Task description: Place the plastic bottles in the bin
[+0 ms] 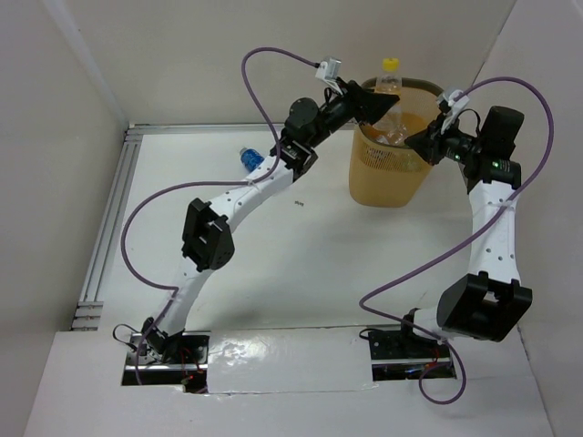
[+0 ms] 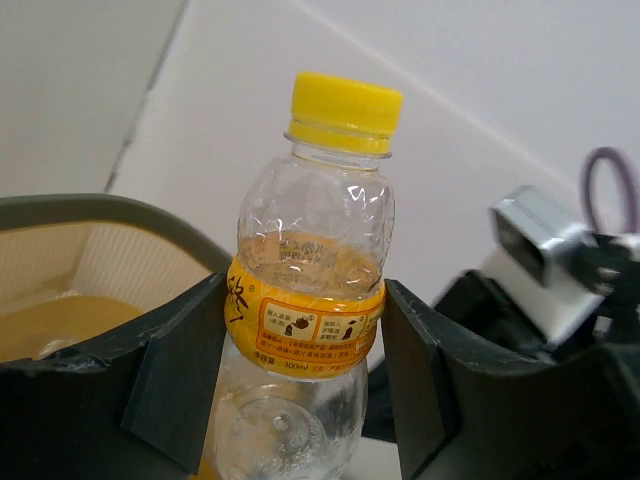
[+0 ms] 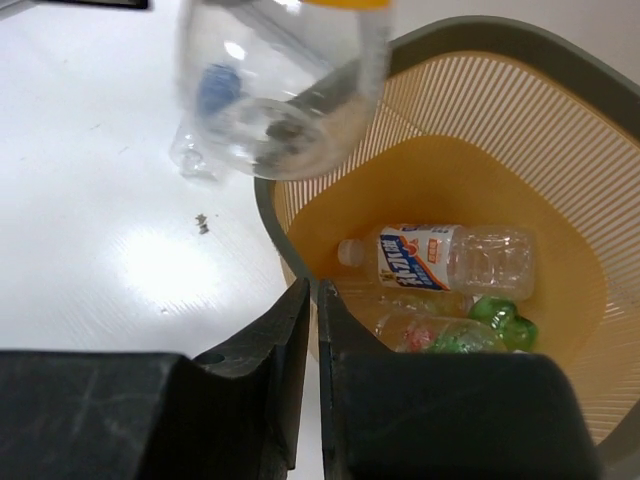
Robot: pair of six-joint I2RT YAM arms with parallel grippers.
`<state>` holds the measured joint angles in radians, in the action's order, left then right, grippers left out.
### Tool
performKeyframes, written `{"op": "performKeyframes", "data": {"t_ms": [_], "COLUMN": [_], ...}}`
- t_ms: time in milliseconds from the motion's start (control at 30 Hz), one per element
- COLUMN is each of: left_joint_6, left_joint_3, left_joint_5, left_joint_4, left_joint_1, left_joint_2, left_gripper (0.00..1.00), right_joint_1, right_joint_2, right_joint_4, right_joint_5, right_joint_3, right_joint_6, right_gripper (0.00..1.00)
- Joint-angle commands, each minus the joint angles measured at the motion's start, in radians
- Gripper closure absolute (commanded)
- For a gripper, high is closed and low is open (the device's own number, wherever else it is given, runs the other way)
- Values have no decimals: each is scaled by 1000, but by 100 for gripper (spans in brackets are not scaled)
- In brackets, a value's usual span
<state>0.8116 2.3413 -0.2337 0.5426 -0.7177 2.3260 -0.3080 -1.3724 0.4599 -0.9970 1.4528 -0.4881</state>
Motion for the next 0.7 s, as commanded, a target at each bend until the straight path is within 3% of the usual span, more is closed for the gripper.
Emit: {"op": "performKeyframes", "data": {"t_ms": [0,267,467,533,567,667], "left_joint_6": [-106,-117,-126,-126,-126,-126], "left_joint_3": [73,136,148,148,148,148], "left_joint_5": [161,215,226,226,226,217], "left_joint_4": [-38,-59,-81,-81,-90,-90], "left_joint_1": [-14,-14,-14,-23,-23,-23], "left_joint_2": [56,137,138,138,138,138], "left_gripper": [77,68,47,36,25,16], "right_joint_1": [0,0,0,0,0,0], "right_joint_2": [42,61,61,61,61,61], "right_joint_4": [22,72,72,72,72,72], "right_joint_5": [-32,-41,-60,-60,-60,-60], "right_joint_3": [-22,-31,-40,-51,-51,-51], "right_joint_6": [-23,-69,-78,-78,-78,-78], "right_gripper": [85,81,80,79,77,75]}}
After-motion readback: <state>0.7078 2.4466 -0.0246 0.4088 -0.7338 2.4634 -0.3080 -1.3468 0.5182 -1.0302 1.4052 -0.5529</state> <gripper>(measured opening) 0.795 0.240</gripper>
